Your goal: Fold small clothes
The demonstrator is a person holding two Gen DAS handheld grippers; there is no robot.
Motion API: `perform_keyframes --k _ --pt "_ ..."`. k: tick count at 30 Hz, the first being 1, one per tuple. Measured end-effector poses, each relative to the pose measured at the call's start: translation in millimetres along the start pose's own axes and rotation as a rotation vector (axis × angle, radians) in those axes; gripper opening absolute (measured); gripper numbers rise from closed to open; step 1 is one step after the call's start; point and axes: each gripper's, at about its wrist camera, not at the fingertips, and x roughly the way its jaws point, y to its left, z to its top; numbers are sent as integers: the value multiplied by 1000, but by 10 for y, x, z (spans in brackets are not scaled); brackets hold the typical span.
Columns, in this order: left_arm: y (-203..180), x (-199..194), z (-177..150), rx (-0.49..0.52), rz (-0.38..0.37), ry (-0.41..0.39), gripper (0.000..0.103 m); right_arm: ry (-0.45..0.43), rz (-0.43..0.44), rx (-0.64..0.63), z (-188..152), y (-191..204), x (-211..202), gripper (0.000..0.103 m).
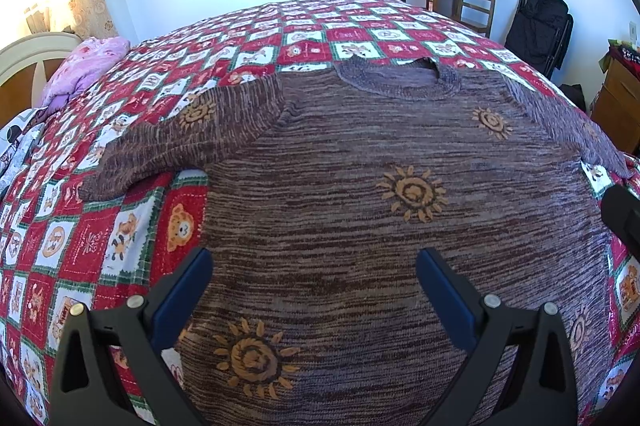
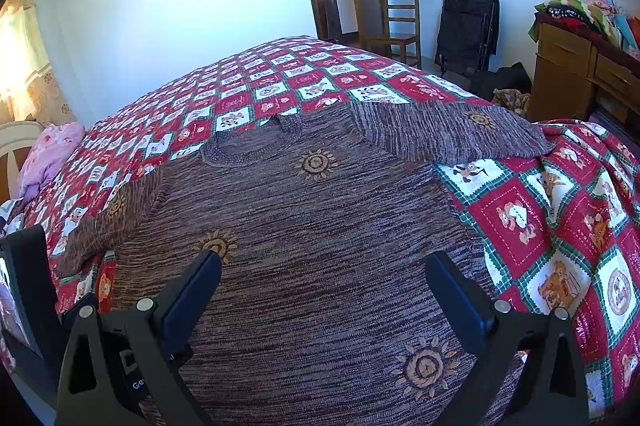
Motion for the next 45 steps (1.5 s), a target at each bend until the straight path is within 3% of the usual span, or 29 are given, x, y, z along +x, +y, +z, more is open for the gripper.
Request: perform_keyframes --k 14,22,25,26,27,29,37,41,45 --pt "-15 37 7 4 -6 14 103 17 -8 10 -3 -63 104 102" --pt "32 130 28 -11 -55 26 103 17 21 50 29 -251 212 102" --pt "95 170 80 -4 -31 11 103 2 34 91 131 -483 256 95" --pt "131 195 113 -11 -17 -3 103 4 49 103 194 -601 281 79" --pt "172 223 139 -22 -11 -16 103 11 51 113 253 -706 310 54" --pt "209 258 157 -37 -10 -21 103 34 43 145 415 -988 393 41" --pt "255 566 2 -85 -15 16 103 -23 -49 516 1051 -2702 580 41" --pt "207 536 -16 -78 -17 -31 103 35 -47 555 1270 -3176 894 41" --pt "203 523 -48 -80 -28 -63 103 109 -97 574 1306 -3363 1203 41"
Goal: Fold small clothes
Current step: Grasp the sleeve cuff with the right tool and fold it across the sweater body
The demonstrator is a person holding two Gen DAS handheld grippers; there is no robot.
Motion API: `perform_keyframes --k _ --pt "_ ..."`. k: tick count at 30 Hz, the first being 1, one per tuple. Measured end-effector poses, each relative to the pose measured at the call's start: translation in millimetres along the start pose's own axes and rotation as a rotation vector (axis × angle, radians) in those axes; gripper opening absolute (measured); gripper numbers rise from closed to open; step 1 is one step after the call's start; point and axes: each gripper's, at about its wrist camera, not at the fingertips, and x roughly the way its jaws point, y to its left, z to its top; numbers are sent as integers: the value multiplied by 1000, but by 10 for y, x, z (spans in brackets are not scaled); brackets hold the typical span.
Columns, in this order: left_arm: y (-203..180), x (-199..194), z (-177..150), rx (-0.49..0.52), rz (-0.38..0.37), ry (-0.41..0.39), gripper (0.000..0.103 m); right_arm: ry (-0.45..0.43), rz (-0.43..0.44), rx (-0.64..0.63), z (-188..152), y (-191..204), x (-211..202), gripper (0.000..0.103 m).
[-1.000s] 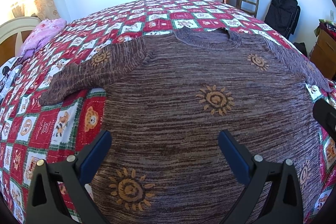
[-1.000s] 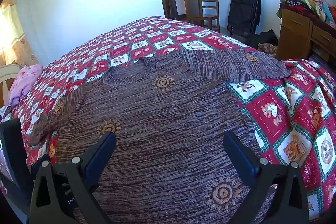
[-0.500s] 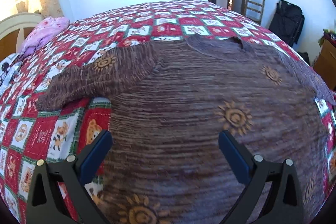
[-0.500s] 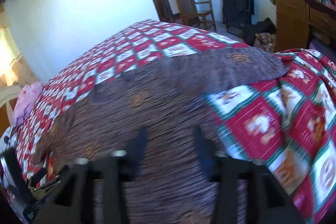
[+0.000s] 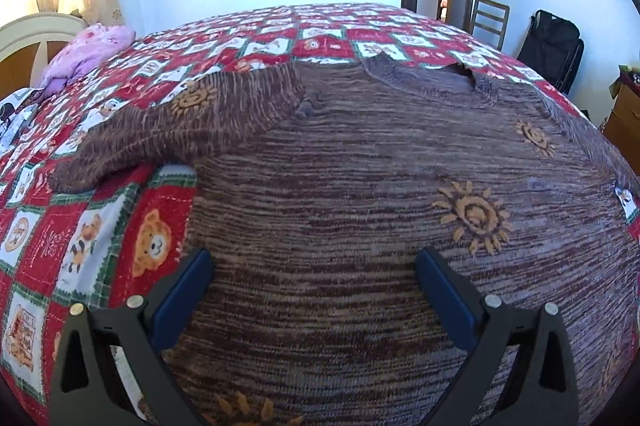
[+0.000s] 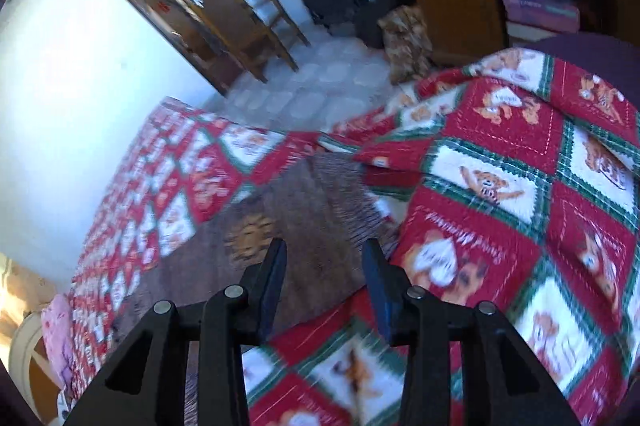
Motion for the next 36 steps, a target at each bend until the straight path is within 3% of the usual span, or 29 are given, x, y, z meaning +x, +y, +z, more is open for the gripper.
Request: perform_keyframes --k 7,13,14,15,23,26,30,36 --pt "26 30 7 -3 1 -12 103 10 -170 -115 117 75 383 41" --pt "17 50 8 -3 2 -16 103 6 -185 -148 126 51 489 41" --pt "14 53 4 -3 2 -17 103 0 -197 -166 109 65 492 32" --pt "13 56 6 -2 2 -18 103 -4 -213 -191 93 90 505 14" --pt "7 58 2 -5 -1 -19 103 -111 -265 -281 72 400 249 9" --pt "7 57 1 -7 -3 -23 103 -141 -221 -331 40 694 114 8" --pt "5 54 7 -9 -6 -25 103 -155 -86 -444 -218 1386 -172 8" --pt "-4 44 11 -13 -12 -31 103 -97 158 -633 -1109 2512 -301 8"
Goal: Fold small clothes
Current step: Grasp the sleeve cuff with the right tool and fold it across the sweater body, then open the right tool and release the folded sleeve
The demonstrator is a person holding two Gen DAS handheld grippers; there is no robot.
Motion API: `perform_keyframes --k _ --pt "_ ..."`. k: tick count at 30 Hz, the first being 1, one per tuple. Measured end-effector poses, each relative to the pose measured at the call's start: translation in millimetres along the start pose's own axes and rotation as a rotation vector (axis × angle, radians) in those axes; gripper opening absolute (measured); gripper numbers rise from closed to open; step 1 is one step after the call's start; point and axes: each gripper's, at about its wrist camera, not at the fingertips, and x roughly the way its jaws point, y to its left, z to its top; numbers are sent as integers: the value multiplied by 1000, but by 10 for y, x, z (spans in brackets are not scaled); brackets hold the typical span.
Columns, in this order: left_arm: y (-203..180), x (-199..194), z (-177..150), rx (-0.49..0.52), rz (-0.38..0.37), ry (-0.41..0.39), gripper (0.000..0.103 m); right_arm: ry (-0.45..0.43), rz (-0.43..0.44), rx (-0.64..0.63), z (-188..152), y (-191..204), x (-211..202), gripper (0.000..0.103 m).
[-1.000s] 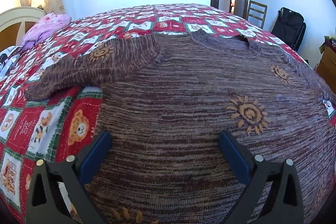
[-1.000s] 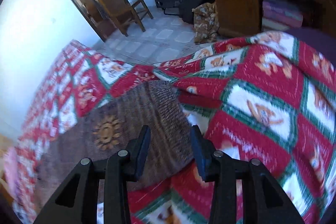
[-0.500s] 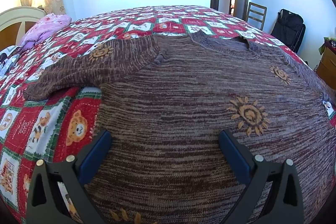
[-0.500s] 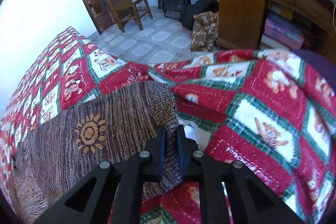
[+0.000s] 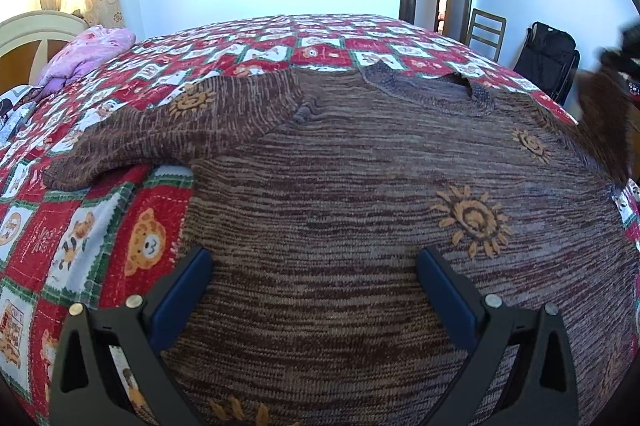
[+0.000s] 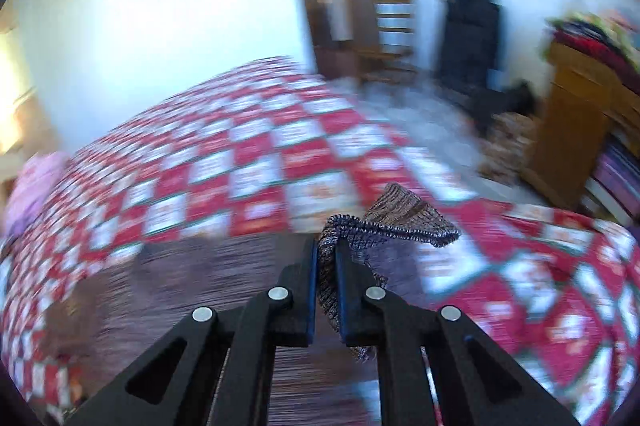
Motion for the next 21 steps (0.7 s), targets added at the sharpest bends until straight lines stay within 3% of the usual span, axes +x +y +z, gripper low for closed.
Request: perform_keyframes --k 4,8,9,12,14,15,16,18,20,21 --pt "3 1 0 -1 -4 -2 103 74 91 -85 -418 773 465 8" --pt "3 5 0 -4 -11 -6 103 104 83 -148 -848 1121 814 9" --pt "11 -1 -17 -4 -12 -7 103 136 104 -166 -920 1143 896 12" --pt "7 2 -13 -3 -10 -8 103 233 296 -107 -1046 1112 976 15" --pt "14 -2 -19 -5 -13 -6 103 212 360 -79 -1045 1028 830 15" --pt "16 -3 -21 -6 -14 -7 103 159 380 -42 -1002 892 681 15" --pt "13 -3 -20 -7 -15 -7 103 112 366 0 -948 737 572 15" --pt "15 -3 -21 -6 -13 -8 103 49 256 85 -878 401 408 15" --pt "13 -1 -19 -6 -12 -9 103 47 133 111 -872 127 351 15" --pt "7 4 -12 -5 -10 -10 103 53 115 103 -897 47 354 15"
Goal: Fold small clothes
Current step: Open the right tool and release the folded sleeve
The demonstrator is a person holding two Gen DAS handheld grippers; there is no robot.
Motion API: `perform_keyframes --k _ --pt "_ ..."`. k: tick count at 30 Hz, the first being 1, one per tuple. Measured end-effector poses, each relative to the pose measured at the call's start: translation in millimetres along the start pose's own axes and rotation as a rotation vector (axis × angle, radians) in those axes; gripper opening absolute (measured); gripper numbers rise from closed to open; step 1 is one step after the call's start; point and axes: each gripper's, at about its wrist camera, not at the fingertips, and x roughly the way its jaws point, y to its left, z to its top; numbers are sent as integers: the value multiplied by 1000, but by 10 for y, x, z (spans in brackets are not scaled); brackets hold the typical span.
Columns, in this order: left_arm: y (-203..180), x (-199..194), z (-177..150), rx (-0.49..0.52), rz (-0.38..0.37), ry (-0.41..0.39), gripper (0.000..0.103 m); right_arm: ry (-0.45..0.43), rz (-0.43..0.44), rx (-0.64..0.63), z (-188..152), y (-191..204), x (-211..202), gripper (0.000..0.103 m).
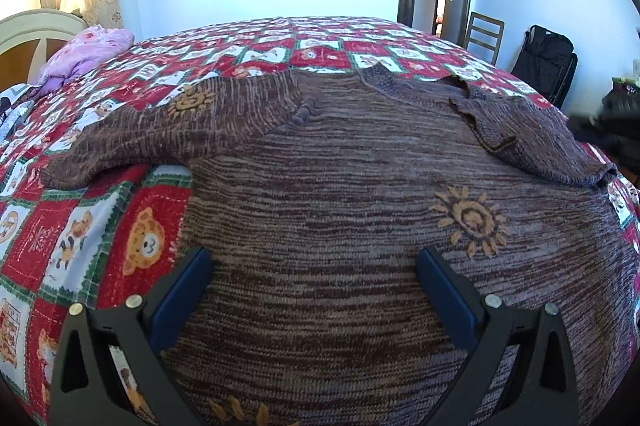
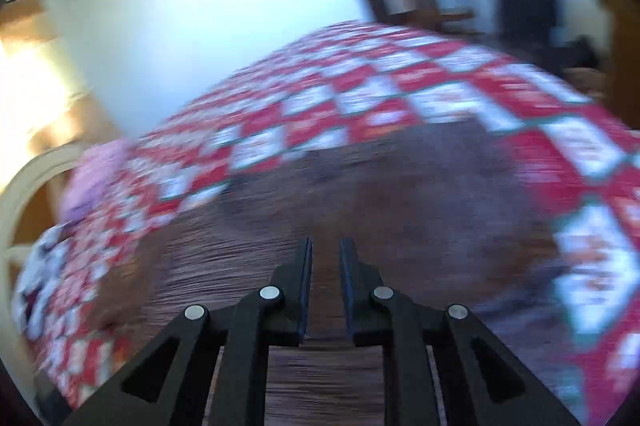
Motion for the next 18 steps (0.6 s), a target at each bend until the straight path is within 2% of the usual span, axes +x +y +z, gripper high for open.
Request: perform_keyframes --k 2,4,6,9,13,16,18 --pt "5 -3 -4 -1 0 -2 103 31 -20 -9 -96 -105 38 14" --pt "3 -1 -3 0 0 -1 103 67 6 -7 -183 -84 118 14" --pt "5 -3 -6 0 0 -1 103 92 33 -14 -290 19 212 14" --pt "3 -3 -7 0 0 -2 103 78 21 -79 -383 308 281 15" --pt "-4 -5 -14 1 1 -1 103 114 88 -119 -529 638 440 18" --pt "-4 -7 -16 0 0 -4 103 57 33 -187 -642 748 420 18" --pt "-4 -6 -16 0 1 -2 103 50 52 -179 -650 713 385 19"
